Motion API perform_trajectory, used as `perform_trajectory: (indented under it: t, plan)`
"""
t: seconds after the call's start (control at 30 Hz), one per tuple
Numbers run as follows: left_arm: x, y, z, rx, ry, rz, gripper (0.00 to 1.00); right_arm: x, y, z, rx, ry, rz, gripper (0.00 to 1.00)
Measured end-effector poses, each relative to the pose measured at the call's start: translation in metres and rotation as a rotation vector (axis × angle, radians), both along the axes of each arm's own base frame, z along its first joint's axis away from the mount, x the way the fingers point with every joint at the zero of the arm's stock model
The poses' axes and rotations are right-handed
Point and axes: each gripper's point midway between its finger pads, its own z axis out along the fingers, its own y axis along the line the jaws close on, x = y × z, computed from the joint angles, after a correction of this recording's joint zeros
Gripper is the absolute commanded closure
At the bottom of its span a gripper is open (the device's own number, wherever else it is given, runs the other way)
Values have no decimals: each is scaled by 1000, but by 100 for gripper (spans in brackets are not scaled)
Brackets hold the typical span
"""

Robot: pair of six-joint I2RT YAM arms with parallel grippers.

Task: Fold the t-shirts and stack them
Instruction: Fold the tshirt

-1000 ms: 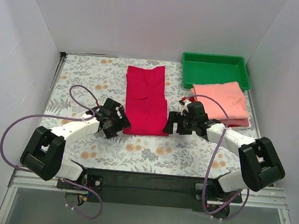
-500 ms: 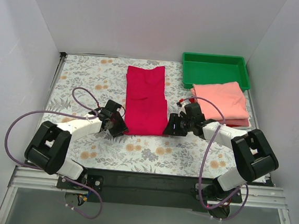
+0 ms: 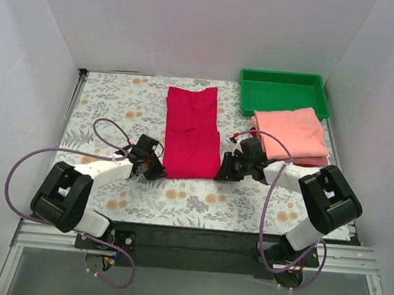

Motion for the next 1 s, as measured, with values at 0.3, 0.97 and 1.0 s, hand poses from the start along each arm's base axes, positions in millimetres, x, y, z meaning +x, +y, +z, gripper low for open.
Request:
perform_trajectory:
  t: [0.3,0.97,1.0]
  plan:
    - [-21,-1,5,9,-6,-28,100,-13,-2,-2,-6,-1,20,99]
    - [-156,-35,74,-216,-12,-245,100,-137,-44,67,171,-173,93,99]
    - [-157,-35,75,-211,-12,-244,100,-137,-45,68,172,-173,89,99]
